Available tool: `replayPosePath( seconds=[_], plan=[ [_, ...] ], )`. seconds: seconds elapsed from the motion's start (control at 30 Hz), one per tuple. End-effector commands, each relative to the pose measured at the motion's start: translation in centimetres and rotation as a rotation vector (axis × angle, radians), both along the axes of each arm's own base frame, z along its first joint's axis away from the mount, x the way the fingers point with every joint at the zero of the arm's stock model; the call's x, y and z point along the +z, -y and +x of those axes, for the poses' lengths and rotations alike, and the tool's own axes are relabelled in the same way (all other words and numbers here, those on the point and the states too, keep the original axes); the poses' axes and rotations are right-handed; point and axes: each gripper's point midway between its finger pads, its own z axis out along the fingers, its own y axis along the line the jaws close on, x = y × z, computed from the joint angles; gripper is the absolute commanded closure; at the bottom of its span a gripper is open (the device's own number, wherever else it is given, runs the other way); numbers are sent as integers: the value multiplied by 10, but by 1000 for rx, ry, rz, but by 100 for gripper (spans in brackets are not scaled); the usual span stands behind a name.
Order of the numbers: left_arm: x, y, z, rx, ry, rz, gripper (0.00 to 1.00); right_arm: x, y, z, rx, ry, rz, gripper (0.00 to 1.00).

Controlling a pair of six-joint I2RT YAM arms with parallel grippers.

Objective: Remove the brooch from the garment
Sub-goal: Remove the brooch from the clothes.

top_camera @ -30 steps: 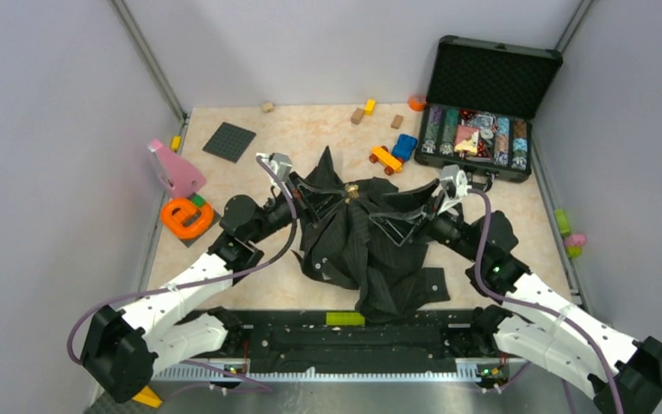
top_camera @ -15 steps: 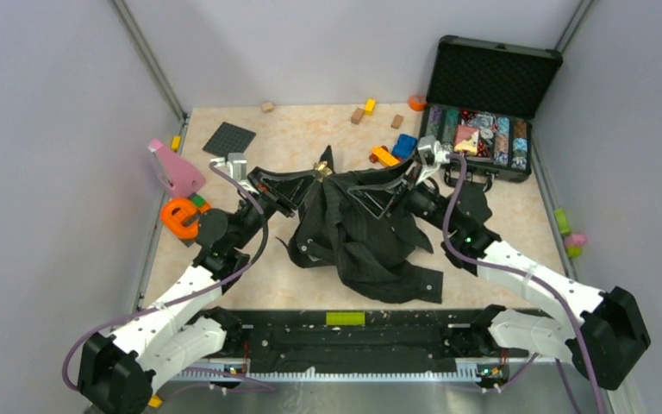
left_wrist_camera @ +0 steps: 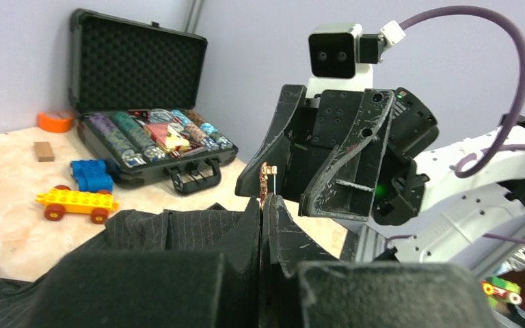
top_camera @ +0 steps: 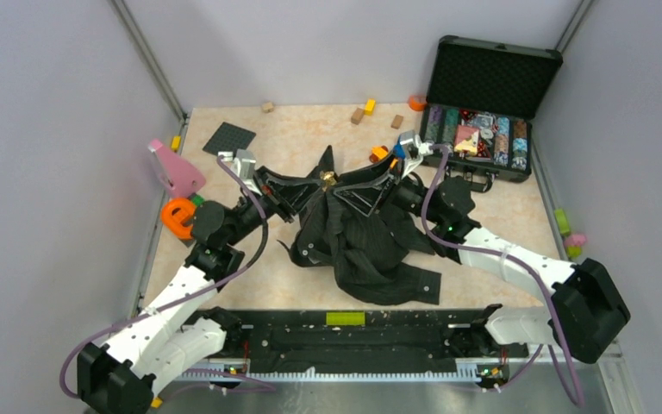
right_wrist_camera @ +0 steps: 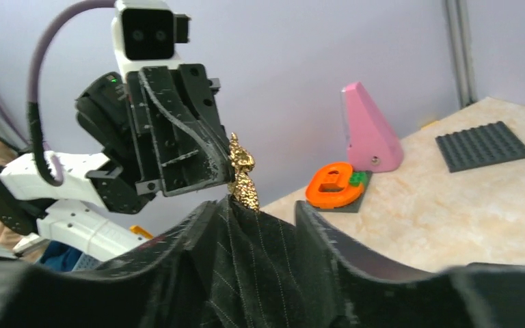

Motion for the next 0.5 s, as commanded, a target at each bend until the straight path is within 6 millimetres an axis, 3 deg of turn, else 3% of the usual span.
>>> replayPosePath(
  seconds=[0.0,0.23,0.37,0.47],
  plan=[
    [36,-6,-31,-93,149,-82,100,28,4,-27,100,95,128,57],
    [34,-6,-38,-113,152,-54,100,29,-10,-44,138,117,124,57],
    [36,-7,-42,-118,165,-55,100,30,-14,-45,140,115,128,75],
    [38,-8,-44,-121,174,-57,100,30,-15,-46,149,112,131,77]
  ],
)
